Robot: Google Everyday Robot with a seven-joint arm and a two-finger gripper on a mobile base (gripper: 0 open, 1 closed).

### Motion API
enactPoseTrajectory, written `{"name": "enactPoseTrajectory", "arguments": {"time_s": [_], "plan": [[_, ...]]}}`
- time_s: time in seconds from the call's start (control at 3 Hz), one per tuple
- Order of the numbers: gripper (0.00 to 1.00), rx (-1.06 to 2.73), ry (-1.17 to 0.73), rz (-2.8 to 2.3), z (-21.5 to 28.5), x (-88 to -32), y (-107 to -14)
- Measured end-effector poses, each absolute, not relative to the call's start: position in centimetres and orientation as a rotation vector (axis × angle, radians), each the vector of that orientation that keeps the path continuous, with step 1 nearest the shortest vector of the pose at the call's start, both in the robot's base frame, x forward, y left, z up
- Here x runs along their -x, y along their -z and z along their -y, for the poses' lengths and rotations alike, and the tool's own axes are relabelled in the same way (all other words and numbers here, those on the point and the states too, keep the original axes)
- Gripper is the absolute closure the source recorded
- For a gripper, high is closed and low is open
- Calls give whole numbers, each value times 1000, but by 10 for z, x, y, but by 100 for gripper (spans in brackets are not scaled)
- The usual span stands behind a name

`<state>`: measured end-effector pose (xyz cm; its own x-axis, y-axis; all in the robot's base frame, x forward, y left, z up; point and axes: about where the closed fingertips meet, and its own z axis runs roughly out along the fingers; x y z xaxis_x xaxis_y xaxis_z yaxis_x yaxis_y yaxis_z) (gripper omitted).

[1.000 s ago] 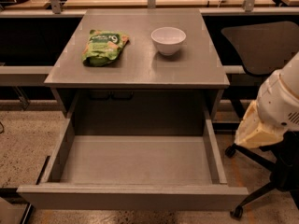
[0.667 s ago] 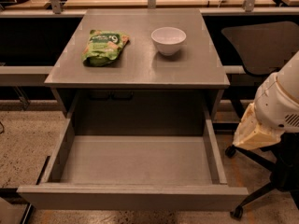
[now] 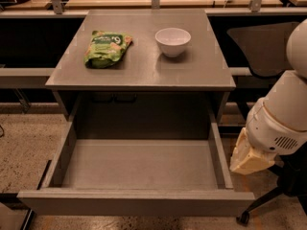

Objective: Close top drawer

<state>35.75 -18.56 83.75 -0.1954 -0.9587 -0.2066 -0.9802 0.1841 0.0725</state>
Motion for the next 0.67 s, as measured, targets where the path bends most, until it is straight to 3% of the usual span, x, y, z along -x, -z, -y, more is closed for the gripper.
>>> {"name": "enactPoseTrajectory", "arguments": {"time_s": [0.67], "plan": [[100, 2001, -485, -2390, 166, -321, -761]]}}
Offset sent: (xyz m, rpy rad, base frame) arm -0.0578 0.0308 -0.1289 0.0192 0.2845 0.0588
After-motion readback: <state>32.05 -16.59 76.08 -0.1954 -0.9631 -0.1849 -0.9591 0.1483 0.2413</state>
